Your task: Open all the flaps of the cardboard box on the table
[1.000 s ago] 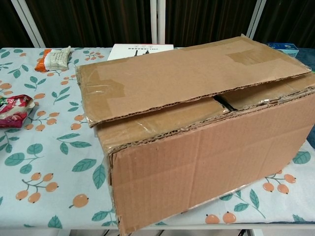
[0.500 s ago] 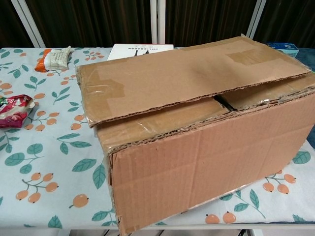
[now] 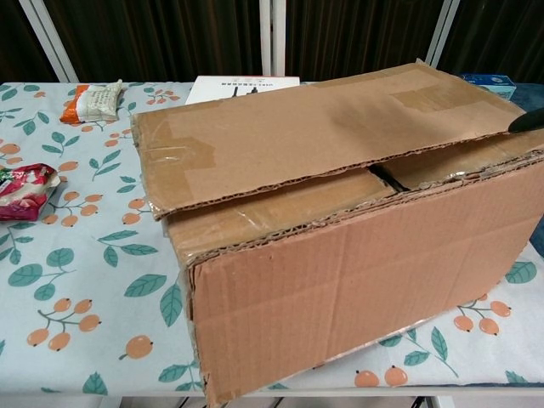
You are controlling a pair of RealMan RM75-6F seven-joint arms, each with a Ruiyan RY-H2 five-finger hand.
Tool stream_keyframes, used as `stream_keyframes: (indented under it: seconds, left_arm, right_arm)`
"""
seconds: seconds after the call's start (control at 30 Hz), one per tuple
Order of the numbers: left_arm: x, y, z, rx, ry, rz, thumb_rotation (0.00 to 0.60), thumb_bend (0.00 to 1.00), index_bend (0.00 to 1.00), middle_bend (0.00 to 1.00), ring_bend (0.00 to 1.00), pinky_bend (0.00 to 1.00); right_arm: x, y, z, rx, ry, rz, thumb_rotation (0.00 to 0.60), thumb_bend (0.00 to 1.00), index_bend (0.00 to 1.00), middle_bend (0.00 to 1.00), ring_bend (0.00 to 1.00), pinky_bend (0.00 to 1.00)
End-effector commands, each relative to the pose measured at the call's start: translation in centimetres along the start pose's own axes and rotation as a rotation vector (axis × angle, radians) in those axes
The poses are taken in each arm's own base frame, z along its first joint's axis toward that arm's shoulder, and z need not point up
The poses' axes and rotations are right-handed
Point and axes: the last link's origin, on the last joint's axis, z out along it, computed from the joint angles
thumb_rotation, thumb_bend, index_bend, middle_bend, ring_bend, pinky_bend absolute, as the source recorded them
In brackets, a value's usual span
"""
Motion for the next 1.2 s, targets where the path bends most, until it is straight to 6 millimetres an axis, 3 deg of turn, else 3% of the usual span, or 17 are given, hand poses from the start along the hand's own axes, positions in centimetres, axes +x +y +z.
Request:
stream_keyframes:
  seconds: [0.03,0.93,1.2]
  left_arm:
    - [0.0,0.0,0.0,0.0,0.0,0.0,0.448,0.04,0.08,0.09,0.07,0.18]
    - [0.5,-1.1,-0.1,0.03,0.008,0.018,0.462,0.04,0.08,0.09,0.07,0.18]
    - [1.1,-1.6,-0.3,0.047,0.028,0.021,0.469,0.04,0.07,0.09,0.07,0.18]
  right_arm:
    - [-0.4,-0.2,0.2,0.005,-0.004,0.008,0.6,0.0,0.0,0.0,0.0,0.0]
    - [-3.6,-0.8,3.0,0.017,-0.019,0.085,0.6,0.0,0.0,0.0,0.0,0.0]
    - [-3.8,-1.2,3.9,0.059,0.056,0.088,0.6,0.03,0.0,0.0,0.0,0.0]
